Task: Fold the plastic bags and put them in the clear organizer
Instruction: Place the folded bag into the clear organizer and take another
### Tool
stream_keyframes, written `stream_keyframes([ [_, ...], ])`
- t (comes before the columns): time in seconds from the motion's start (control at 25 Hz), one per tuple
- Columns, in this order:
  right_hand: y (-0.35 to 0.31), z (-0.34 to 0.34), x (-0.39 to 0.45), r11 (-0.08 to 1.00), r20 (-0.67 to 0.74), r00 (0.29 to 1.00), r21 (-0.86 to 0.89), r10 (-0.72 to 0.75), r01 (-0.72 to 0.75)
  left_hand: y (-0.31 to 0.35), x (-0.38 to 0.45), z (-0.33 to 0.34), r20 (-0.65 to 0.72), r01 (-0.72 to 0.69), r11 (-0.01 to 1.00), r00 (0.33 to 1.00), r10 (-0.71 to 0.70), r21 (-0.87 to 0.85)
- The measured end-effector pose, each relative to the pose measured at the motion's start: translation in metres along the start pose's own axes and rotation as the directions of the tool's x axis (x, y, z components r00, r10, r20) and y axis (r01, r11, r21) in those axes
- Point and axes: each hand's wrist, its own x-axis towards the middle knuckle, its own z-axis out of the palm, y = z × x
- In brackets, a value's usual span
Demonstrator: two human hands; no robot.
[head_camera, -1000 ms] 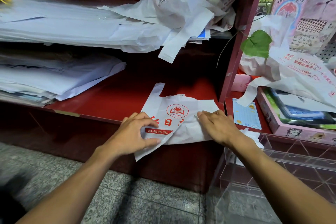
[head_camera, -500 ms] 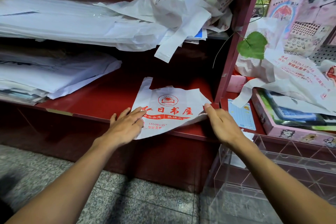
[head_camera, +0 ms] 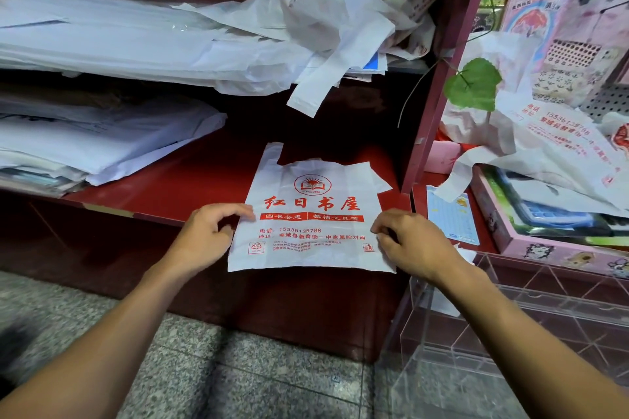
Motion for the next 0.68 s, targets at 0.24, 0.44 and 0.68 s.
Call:
stream_keyframes([
  [0.24,0.005,-0.006,-0.003,0.997,0.273,0.96,-0.028,-0.058,0.068,-0.01,-0.005,-0.003,0.21,-0.245,0.928,0.959,0.19,0.281],
  [0.44,0.017,0.002,-0.003,0.985,0.263,0.957,-0.08,-0.125,0.151,-0.007,-0.003,-0.003,0.006,-0.198,0.96,0.98,0.201,0.197],
  [0.68,0.022,0.005,-0.005,0.985,0.026,0.994,0.139,-0.103,0.098,-0.005,-0.002,-0.006,-0.028,-0.146,0.985,0.988,0.149,0.089],
])
